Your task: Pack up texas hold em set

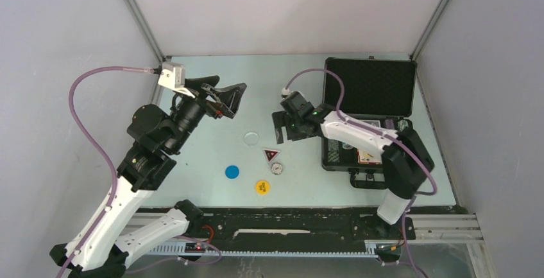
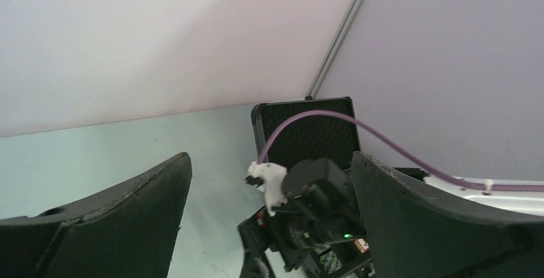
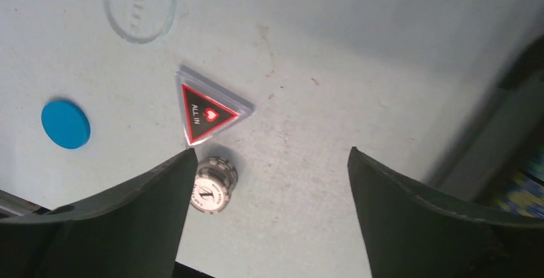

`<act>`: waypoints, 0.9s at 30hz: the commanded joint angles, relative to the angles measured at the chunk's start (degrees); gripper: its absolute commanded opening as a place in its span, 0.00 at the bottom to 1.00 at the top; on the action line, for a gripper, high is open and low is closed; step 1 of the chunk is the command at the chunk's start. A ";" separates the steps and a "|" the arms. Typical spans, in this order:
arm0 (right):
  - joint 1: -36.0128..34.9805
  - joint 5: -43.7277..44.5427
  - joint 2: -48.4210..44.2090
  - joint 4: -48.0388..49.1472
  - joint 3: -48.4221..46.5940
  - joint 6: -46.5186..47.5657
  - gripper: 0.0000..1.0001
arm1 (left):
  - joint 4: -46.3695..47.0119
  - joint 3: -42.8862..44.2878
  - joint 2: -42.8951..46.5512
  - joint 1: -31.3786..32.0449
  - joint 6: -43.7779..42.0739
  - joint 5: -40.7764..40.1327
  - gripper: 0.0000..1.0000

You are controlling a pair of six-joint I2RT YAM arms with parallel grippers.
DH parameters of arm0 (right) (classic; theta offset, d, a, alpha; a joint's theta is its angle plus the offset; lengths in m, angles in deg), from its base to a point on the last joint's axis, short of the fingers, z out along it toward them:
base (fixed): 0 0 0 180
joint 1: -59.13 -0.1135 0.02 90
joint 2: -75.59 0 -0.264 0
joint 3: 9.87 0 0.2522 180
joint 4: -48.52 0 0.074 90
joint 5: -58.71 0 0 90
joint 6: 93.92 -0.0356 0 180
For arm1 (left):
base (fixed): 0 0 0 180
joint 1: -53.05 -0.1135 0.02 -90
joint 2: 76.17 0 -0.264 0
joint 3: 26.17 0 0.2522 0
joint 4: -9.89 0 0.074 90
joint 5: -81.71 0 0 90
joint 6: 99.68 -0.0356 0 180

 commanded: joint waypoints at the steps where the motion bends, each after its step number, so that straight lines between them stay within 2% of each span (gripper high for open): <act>1: -2.53 -2.00 5.53 2.93 -6.26 -2.92 1.00 | 1.67 0.14 0.46 -0.48 0.35 0.30 1.00; 12: -7.95 3.12 20.35 -4.94 -19.29 -6.01 1.00 | 1.35 0.25 1.00 -0.90 0.00 -0.46 1.00; 21: -9.33 5.17 22.92 -10.07 -20.33 -7.61 0.99 | 1.37 0.20 0.92 -0.97 0.09 -0.27 1.00; 27: -10.00 3.97 23.45 -8.35 -19.08 -7.75 0.96 | 1.42 0.07 0.75 -0.98 0.26 -0.08 1.00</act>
